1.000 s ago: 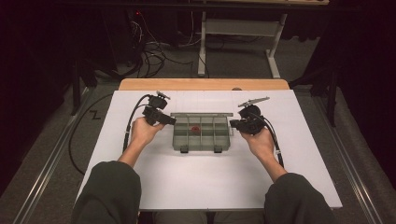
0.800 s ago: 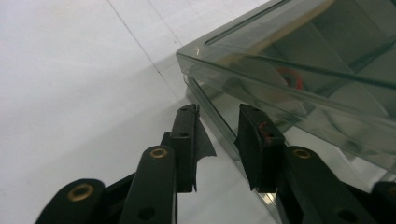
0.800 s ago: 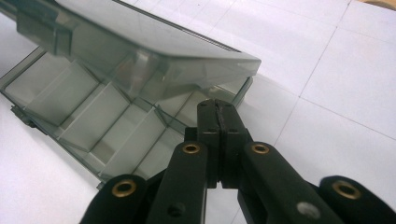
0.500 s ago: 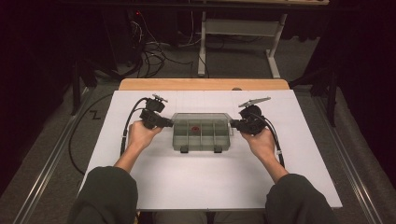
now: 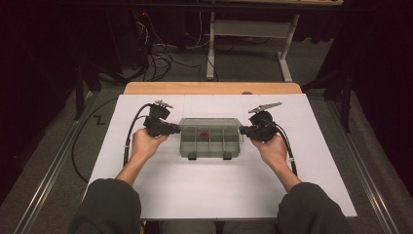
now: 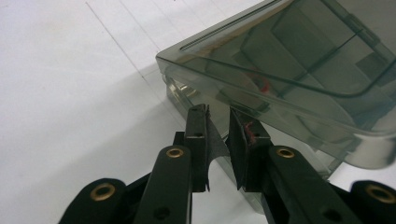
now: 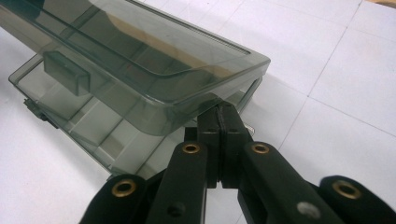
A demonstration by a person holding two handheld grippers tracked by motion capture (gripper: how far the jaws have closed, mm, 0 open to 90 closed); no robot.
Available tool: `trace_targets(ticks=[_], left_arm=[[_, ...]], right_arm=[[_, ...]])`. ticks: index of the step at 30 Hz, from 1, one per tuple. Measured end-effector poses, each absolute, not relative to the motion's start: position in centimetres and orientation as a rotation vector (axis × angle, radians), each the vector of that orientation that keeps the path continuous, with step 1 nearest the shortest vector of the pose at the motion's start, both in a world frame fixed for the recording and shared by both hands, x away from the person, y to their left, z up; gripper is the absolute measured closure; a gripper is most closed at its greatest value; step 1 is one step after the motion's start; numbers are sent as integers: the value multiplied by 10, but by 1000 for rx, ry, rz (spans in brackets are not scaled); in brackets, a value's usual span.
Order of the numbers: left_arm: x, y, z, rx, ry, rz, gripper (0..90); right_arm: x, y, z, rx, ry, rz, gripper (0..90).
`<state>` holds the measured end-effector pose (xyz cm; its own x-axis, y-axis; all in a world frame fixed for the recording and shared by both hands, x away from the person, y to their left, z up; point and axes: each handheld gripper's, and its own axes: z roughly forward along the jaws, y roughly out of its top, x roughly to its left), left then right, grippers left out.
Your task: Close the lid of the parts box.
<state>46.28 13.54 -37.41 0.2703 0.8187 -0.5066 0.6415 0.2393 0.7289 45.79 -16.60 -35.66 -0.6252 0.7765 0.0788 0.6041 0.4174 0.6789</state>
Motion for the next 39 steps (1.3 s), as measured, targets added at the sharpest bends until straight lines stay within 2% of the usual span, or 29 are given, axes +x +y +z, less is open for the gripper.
trace_targets(ticks=[39], left_arm=[[442,136,-387,1466,1427,188,765]], right_arm=[[434,-174,-369,1132,2466,1036,900]])
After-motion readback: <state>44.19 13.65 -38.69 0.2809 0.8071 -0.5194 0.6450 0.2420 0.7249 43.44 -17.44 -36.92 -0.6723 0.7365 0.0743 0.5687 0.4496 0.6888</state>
